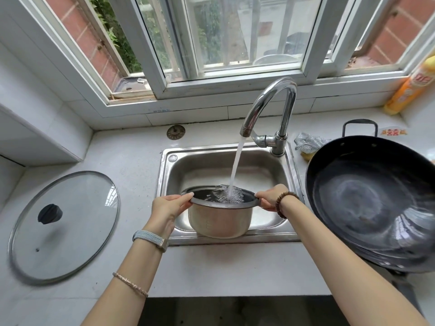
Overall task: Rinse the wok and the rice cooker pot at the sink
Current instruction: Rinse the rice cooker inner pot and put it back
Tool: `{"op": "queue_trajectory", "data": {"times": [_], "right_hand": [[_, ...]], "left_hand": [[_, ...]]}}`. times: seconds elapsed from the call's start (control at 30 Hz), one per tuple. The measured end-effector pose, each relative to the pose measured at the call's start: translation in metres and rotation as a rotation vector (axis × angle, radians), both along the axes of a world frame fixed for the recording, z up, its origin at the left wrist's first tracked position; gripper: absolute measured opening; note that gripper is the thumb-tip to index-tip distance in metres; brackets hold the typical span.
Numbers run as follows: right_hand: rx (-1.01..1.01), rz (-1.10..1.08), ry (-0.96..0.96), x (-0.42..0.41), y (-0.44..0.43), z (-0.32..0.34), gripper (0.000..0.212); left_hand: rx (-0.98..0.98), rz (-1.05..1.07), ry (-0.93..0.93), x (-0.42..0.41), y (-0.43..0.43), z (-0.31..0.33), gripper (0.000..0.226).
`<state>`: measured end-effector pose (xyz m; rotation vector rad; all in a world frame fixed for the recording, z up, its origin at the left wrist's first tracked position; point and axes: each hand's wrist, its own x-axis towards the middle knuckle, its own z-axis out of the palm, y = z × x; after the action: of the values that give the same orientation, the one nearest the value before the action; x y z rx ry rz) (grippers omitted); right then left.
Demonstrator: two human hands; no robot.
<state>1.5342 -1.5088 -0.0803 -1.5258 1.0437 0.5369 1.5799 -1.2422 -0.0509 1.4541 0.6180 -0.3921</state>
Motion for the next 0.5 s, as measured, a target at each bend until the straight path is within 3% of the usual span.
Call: {"op": "queue_trajectory", "data": {"times": [0.23, 0.33, 0.5], "right_hand": [[-0.142, 0.041, -0.054, -0.003, -0.009, 0.026, 0.021], [-0.111, -0.02, -0.05, 0.001, -0.011, 0.032, 0.015], [-0.403, 0.099, -0.047, 0.003, -0.021, 0.049, 0.024]], "left_hand": [[-0.122, 0.015, 0.114, -0.008, -0.005, 0.001, 0.012], [-0.187, 0.009, 0.168, -0.013, -0.01, -0.003, 0.009], [-0.263, -0.025, 0.25, -0.02, -0.016, -0.015, 0.002]]}}
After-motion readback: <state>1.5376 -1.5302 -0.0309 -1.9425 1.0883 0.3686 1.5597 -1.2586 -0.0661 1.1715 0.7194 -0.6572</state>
